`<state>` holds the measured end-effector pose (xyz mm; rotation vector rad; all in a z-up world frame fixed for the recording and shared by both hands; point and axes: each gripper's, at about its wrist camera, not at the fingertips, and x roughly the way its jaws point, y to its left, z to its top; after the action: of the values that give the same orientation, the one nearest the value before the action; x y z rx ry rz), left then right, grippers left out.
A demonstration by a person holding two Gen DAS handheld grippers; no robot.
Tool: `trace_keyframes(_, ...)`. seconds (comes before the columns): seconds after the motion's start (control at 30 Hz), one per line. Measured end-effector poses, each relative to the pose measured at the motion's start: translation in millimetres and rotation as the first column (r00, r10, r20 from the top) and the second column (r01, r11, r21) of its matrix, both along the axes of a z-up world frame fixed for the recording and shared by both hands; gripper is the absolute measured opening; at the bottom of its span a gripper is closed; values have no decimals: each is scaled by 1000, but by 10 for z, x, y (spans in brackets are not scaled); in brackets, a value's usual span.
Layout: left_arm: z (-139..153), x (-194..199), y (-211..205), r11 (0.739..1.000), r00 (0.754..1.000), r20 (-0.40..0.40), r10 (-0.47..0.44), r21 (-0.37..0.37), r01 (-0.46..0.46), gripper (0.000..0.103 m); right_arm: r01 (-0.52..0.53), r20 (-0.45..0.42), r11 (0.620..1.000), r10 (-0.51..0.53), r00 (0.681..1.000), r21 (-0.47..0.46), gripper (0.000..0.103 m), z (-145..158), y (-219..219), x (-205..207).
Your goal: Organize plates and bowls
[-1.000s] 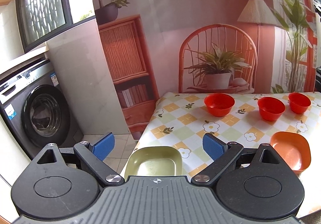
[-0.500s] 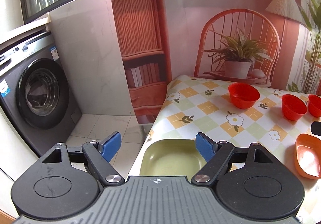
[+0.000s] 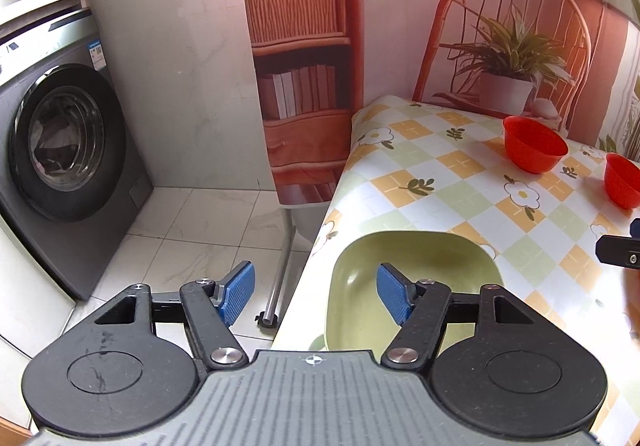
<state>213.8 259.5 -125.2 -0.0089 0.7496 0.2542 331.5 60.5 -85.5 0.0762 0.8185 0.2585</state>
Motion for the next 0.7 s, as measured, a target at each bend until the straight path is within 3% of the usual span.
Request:
trace_keyframes(0.07, -74, 34, 59, 1000, 1000, -6, 7, -30, -8, 69, -27, -22, 1000, 27, 999, -1, 66, -70, 120, 58)
trace_keyframes(0.2, -215, 124, 164, 997, 1000, -12, 4, -83, -5, 58, -67, -33, 998, 66, 997, -21, 65, -187, 324, 146)
trace_keyframes(0.4, -367, 177, 193, 992, 999, -34, 16, -127, -20, 54, -102, -92, 995, 101, 991, -9, 57, -385, 532, 223)
trace_keyframes(0.57, -460, 206, 140, 996, 998, -54, -16, -92, 11, 53, -141, -132, 990, 143, 981, 18, 51, -529, 636, 216)
trace_keyframes(0.63, -492, 196, 161, 992, 998, -53, -21, -123, 14, 52, -148, -147, 989, 151, 978, 31, 48, -581, 656, 196)
trace_keyframes(0.7, -522, 178, 184, 986, 999, -48, -23, -165, 15, 41, -156, -161, 987, 160, 974, 38, 44, -623, 674, 180)
